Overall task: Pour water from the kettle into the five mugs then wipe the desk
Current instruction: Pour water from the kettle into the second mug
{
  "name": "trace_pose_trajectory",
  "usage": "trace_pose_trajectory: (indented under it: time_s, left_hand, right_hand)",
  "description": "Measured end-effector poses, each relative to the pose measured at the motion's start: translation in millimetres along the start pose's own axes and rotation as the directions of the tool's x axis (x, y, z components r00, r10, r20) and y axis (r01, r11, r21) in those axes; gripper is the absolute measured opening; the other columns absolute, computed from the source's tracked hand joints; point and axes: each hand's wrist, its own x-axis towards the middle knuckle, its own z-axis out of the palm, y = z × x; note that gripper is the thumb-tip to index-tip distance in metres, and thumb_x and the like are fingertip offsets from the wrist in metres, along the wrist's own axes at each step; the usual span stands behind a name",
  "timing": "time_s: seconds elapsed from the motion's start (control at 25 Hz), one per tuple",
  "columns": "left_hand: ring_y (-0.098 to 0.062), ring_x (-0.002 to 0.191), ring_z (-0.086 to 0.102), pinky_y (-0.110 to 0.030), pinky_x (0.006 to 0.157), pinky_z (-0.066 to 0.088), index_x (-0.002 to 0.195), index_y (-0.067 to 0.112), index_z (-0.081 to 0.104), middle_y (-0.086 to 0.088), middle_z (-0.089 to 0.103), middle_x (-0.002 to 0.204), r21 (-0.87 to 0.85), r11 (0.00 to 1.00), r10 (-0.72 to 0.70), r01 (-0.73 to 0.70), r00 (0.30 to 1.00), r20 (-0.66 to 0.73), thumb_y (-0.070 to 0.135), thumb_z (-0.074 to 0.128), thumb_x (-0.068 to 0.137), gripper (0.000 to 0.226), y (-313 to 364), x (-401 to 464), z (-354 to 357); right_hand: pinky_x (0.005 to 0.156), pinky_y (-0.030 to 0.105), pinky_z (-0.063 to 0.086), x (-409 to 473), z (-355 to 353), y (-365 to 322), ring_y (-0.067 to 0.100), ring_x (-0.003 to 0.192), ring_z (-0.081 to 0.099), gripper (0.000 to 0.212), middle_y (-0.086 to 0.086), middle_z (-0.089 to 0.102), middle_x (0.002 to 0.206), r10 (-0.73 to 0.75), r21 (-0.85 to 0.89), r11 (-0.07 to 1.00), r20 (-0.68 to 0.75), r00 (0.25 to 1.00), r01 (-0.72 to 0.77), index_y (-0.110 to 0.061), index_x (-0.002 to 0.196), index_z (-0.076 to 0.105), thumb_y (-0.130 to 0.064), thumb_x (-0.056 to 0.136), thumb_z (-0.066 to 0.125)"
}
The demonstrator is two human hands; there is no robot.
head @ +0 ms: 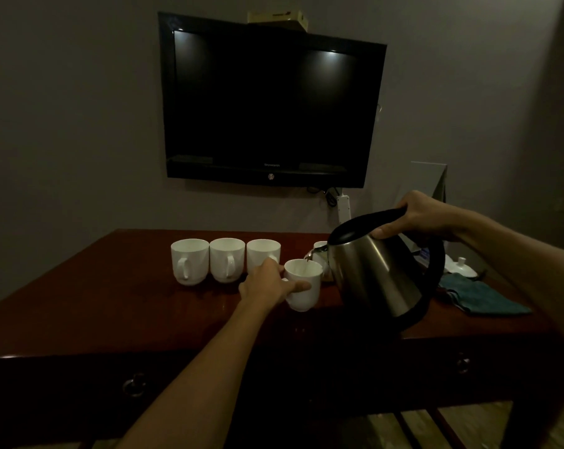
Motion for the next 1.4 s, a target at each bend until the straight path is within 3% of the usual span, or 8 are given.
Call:
trace_pose_trajectory:
  time_s: [0.68,0.88,1.08,1.4]
  left_hand:
    - [-0.018,0.098,0.061,-0.045,0.084,0.051,0.105,0.02,0.063,0.004,0.067,0.103,0.003,1.0,-0.011,0.011,1.0,0.0,0.064,0.078,0.065,0.061,1,-3,0]
    - [-0.02,0.102,0.06,-0.037,0.077,0.045,0.111,0.021,0.063,0.005,0.067,0.107,-0.006,1.0,-0.026,0.026,0.999,-0.021,0.063,0.078,0.066,0.063,4,-7,-2]
    - [-0.019,0.106,0.059,-0.036,0.078,0.043,0.114,0.022,0.06,0.006,0.065,0.111,-0.016,0.999,-0.035,0.034,0.999,-0.019,0.061,0.078,0.067,0.063,7,-10,-4]
    - [-0.02,0.106,0.059,-0.041,0.084,0.048,0.114,0.019,0.058,0.004,0.065,0.113,-0.023,0.999,-0.026,0.025,1.0,-0.011,0.06,0.079,0.067,0.065,6,-8,-3]
  right_hand:
    - [0.039,0.018,0.037,-3,2,-8,0.008,0.038,0.046,0.029,-0.005,0.051,0.044,0.01,-0.013,1.0,0.003,1.0,-0.01,-0.005,0.066,0.064,-0.027,0.074,0.081]
    - [0.039,0.02,0.038,-3,3,-15,0.01,0.038,0.047,0.029,-0.002,0.051,0.045,-0.002,-0.03,1.0,0.018,1.0,0.002,-0.007,0.062,0.063,-0.025,0.074,0.083]
    - [0.039,0.021,0.039,-1,4,-16,0.012,0.039,0.047,0.031,0.001,0.051,0.046,-0.013,-0.021,1.0,0.01,1.0,0.013,-0.011,0.055,0.063,-0.026,0.071,0.084]
    - [0.038,0.016,0.037,-4,3,-12,0.003,0.036,0.048,0.028,-0.006,0.052,0.042,0.002,-0.013,1.0,0.001,1.0,-0.002,-0.008,0.062,0.063,-0.024,0.078,0.08]
